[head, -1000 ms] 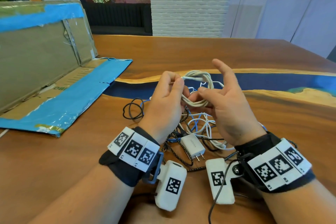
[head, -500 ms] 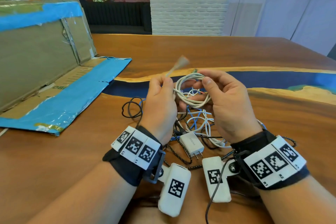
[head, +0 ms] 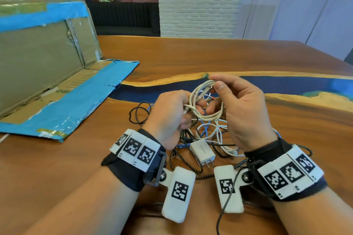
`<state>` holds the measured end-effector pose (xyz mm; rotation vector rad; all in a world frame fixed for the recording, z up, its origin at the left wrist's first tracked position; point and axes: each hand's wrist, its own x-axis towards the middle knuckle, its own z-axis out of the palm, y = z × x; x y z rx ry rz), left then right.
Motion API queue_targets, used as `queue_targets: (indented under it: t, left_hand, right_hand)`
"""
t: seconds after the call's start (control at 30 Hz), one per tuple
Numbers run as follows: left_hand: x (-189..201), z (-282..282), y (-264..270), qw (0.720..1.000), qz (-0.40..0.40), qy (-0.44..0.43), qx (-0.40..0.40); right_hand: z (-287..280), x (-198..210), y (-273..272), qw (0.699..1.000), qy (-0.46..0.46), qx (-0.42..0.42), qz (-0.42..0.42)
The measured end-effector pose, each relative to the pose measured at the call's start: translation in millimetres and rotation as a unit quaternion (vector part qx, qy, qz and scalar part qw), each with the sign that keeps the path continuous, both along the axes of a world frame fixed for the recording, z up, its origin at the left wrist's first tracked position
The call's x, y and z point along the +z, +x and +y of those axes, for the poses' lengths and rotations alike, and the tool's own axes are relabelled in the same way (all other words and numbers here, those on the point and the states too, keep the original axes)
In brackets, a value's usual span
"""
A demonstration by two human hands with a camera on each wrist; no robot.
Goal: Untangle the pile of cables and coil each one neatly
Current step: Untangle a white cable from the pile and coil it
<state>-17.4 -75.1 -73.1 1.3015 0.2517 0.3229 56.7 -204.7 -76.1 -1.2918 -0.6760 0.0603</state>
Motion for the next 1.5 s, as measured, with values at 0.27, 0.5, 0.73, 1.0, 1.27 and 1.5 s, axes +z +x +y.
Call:
queue_targets:
  t: [0.27, 0.5, 0.73, 1.0, 1.27, 1.5]
  left_hand:
    - [-2.2, -2.3, -0.7, 1.000, 0.004, 0.016, -0.002]
    - [3.9, -1.1, -0.3, 0.992, -0.089, -0.094, 0.006]
    - [0.9, -3.8, -0.6, 0.993, -0.108, -0.051, -0.007]
    - [-4.4, 0.2, 3.1, 0.994, -0.105, -0.028, -0.002]
    - [-6.5, -0.2, 4.2, 0.992, -0.061, 0.108, 0.025]
    - [-1.7, -6.3, -1.8, 0.994, -0.001, 0.107, -0.015]
  right_hand:
    - [-1.9, 0.5, 3.7, 0.999, 0.001, 0.017, 0.035]
    - [-4.7, -0.7, 10.4, 0.998, -0.015, 0.009, 0.054]
    - [-7.0, -0.2, 10.3, 0.999, -0.023, -0.021, 0.035]
    - [-7.3, 0.5, 7.7, 0.999, -0.039, -0.016, -0.010]
    - [-0.9, -6.8, 12.4, 0.997, -0.035, -0.059, 0.020]
    - [-4.5, -0.8, 12.7, 0.997, -0.033, -0.046, 0.057]
